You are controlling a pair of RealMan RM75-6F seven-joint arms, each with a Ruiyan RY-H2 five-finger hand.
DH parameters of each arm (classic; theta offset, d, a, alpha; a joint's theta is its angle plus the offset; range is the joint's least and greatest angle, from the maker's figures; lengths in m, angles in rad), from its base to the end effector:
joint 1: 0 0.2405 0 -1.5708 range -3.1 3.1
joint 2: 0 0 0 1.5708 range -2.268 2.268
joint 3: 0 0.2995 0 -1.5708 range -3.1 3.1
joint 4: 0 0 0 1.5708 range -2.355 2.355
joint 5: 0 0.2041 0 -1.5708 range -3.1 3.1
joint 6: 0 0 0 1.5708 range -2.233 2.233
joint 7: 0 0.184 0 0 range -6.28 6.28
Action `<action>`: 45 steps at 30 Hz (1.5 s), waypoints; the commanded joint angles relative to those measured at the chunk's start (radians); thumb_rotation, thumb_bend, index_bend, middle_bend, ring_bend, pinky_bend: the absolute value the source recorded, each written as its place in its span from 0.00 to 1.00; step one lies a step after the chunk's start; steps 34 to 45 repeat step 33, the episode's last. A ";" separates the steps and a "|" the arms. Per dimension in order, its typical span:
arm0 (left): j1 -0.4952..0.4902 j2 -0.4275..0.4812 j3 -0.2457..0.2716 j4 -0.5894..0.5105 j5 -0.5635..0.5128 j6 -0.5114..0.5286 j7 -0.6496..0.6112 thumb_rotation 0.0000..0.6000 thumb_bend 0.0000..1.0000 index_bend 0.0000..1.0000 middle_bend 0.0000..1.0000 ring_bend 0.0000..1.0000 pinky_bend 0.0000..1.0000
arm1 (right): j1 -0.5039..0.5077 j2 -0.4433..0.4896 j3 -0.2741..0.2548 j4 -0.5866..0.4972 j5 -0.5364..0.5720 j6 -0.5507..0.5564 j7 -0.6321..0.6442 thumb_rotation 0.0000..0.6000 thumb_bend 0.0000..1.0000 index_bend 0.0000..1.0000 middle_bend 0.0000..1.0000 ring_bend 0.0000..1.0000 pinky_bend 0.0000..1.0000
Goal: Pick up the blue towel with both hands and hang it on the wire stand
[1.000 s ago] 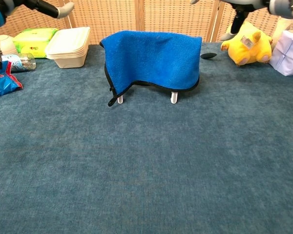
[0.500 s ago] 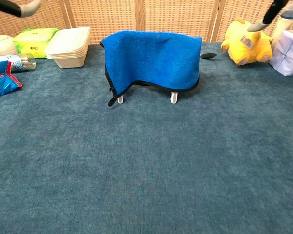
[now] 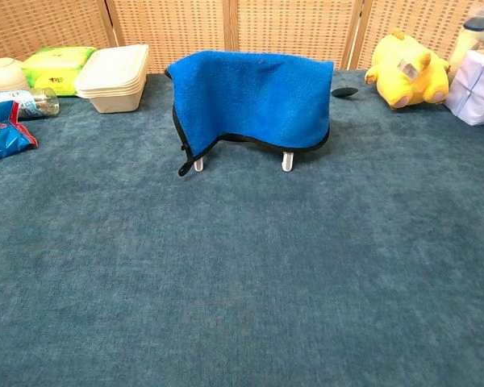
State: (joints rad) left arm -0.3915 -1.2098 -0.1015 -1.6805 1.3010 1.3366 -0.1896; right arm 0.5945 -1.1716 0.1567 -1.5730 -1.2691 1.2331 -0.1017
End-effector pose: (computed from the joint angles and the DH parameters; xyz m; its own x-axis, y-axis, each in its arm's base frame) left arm -0.2771 0.3275 0.1367 0.0352 0.0666 0.9972 0.9931 -0.1141 -0.0275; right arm -0.2287 -0.4022 0.1592 0.4223 0.0511 0.9050 -0.8702 -0.2566 0.4205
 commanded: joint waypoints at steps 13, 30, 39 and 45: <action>0.242 0.039 0.176 -0.140 0.093 0.210 0.278 1.00 0.57 0.21 0.08 0.00 0.00 | -0.282 0.094 -0.131 -0.269 0.051 0.220 -0.159 1.00 0.42 0.10 0.18 0.23 0.35; 0.324 0.044 0.190 -0.188 0.161 0.258 0.385 1.00 0.57 0.23 0.10 0.00 0.00 | -0.425 0.123 -0.153 -0.303 0.024 0.310 -0.172 1.00 0.42 0.10 0.18 0.18 0.27; 0.324 0.049 0.184 -0.199 0.171 0.253 0.389 1.00 0.57 0.23 0.10 0.00 0.00 | -0.432 0.123 -0.148 -0.299 0.017 0.306 -0.163 1.00 0.42 0.10 0.18 0.18 0.27; 0.324 0.049 0.184 -0.199 0.171 0.253 0.389 1.00 0.57 0.23 0.10 0.00 0.00 | -0.432 0.123 -0.148 -0.299 0.017 0.306 -0.163 1.00 0.42 0.10 0.18 0.18 0.27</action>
